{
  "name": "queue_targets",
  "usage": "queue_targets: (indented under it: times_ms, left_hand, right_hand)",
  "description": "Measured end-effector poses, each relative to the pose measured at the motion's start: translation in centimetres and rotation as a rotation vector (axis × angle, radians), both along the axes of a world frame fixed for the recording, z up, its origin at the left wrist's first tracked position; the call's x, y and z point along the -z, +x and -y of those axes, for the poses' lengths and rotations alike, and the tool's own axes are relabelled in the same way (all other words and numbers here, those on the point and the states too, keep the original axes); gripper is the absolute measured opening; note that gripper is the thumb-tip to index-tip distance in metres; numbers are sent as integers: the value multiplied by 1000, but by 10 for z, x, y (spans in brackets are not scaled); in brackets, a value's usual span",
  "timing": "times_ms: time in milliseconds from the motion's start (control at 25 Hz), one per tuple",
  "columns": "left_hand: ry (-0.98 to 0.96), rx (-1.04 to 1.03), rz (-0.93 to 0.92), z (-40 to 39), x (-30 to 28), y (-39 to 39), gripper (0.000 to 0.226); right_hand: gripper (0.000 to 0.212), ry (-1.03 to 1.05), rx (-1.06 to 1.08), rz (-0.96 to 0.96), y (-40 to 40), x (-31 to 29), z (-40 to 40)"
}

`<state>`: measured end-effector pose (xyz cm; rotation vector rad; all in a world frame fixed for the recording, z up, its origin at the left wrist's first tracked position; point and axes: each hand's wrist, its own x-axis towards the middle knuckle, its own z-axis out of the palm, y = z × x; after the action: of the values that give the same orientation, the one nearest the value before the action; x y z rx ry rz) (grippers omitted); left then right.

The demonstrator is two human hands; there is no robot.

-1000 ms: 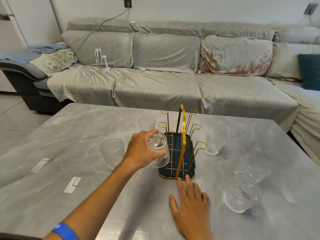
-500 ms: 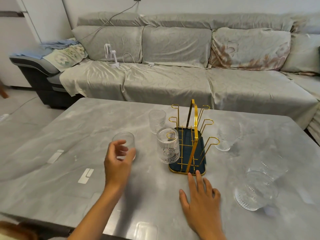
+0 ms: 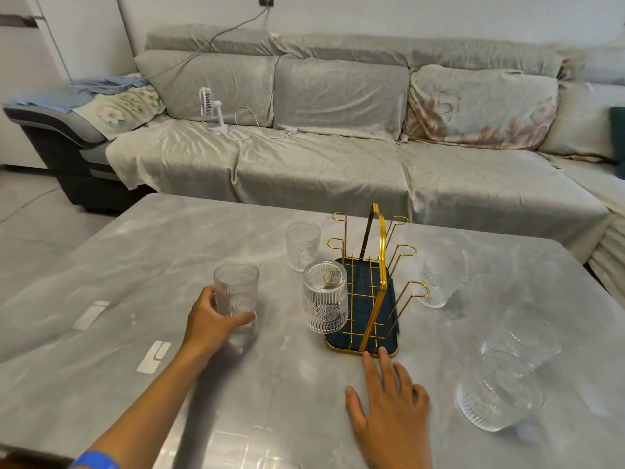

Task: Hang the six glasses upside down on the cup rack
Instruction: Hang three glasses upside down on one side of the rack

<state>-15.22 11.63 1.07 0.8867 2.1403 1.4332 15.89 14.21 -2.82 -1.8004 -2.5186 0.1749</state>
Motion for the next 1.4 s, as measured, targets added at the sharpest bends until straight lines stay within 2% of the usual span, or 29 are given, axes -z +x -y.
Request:
queue_targets:
  times_ms: [80, 240, 320, 440, 640, 800, 960, 1080, 1400]
  left_hand:
    - [55, 32, -71, -2, -28, -6, 78]
    - [179, 221, -185, -22, -122, -3, 72]
    - [185, 287, -260, -41, -162, 10, 70]
    - [145, 400, -314, -75, -191, 34, 72]
    - [-49, 516, -455, -115, -191, 66, 75]
    - [-191, 575, -556, -128, -182, 75, 76]
    - [-303, 592, -620, -133, -171, 82, 76]
    - [-364, 615, -628, -140, -165, 83, 75]
    - [-453, 661, -625, -154, -154, 87, 74]
  right_hand:
    - [73, 2, -1, -7, -1, 0, -1]
    - [72, -5, -8, -15, 0, 1, 0]
    - [73, 5, -6, -21, 0, -1, 1]
    - [74, -4, -2, -31, -2, -4, 2]
    - [74, -26, -5, -9, -2, -2, -3]
    - [103, -44, -7, 7, -5, -5, -4]
    - [80, -36, -12, 0, -2, -2, -2]
    - [82, 1, 4, -15, -3, -3, 0]
    - [77, -76, -1, 45, -3, -1, -7]
